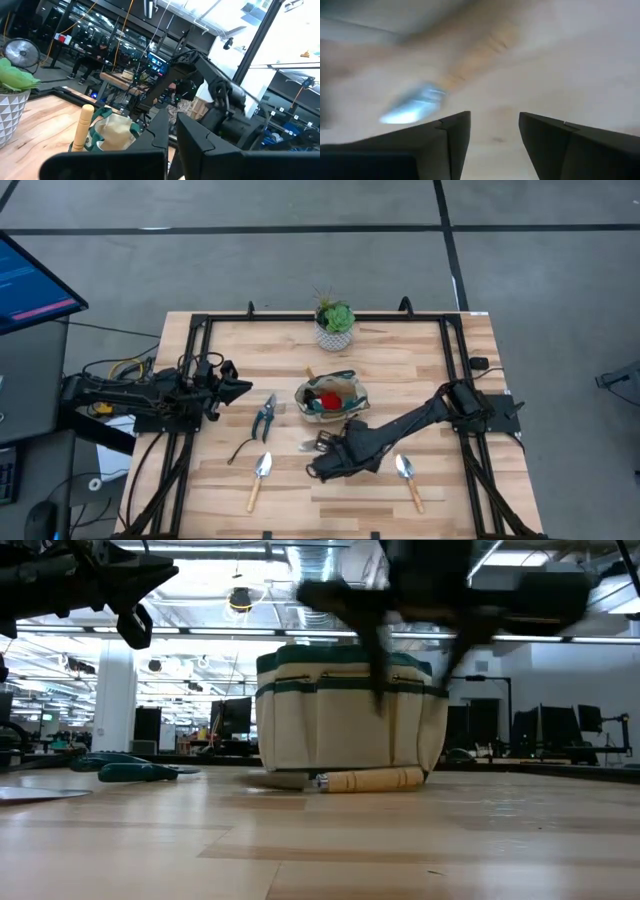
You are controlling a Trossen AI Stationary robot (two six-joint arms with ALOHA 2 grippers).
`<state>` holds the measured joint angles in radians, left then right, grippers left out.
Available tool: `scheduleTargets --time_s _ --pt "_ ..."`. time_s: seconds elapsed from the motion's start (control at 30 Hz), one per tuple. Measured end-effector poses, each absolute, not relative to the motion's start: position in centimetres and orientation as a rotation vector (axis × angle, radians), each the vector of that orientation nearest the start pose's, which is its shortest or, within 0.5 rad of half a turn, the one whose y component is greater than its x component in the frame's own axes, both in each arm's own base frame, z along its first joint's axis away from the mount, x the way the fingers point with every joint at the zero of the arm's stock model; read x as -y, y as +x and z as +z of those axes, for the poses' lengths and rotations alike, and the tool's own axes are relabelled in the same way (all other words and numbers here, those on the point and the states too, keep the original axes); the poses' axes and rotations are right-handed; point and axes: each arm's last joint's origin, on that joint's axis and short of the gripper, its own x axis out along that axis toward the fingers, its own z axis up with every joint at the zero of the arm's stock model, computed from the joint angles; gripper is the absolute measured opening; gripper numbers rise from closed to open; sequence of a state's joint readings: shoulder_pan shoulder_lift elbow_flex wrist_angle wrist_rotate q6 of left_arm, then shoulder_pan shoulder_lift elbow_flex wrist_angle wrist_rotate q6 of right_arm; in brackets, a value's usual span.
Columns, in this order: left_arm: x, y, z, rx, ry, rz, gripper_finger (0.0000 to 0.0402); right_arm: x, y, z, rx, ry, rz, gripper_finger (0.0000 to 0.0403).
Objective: Pick & Place Garden tools in Gardening bag
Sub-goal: Put the right trowel into the gardening bag
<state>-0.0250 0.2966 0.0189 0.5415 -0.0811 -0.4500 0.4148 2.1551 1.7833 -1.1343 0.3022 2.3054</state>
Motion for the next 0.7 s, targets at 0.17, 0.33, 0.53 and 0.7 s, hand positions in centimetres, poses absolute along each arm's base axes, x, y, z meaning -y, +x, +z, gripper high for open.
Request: scheduleTargets --time_s 0.17,0.33,0.53,0.7 --pt "0.0 11.3 19.6 0.272 -0.461 -0.005 0.0008 -15.3 40.5 20.7 -0.598 1.262 -1.244 0.0162" --pt "0.0 11.3 19.6 0.273 -0.461 -0.005 0.0008 -14.1 42.4 19.2 -0.606 1.156 -1.148 0.0162" --pt "0.0 11.3 19.7 0.275 -0.461 -0.005 0.0008 -13.2 44.0 16.3 -0.633 1.095 -1.126 0.0162" --pt "0.1 11.4 19.6 0.269 -0.461 -0.004 0.0008 -13.7 44.1 15.9 -0.716 1.078 -1.072 0.0162"
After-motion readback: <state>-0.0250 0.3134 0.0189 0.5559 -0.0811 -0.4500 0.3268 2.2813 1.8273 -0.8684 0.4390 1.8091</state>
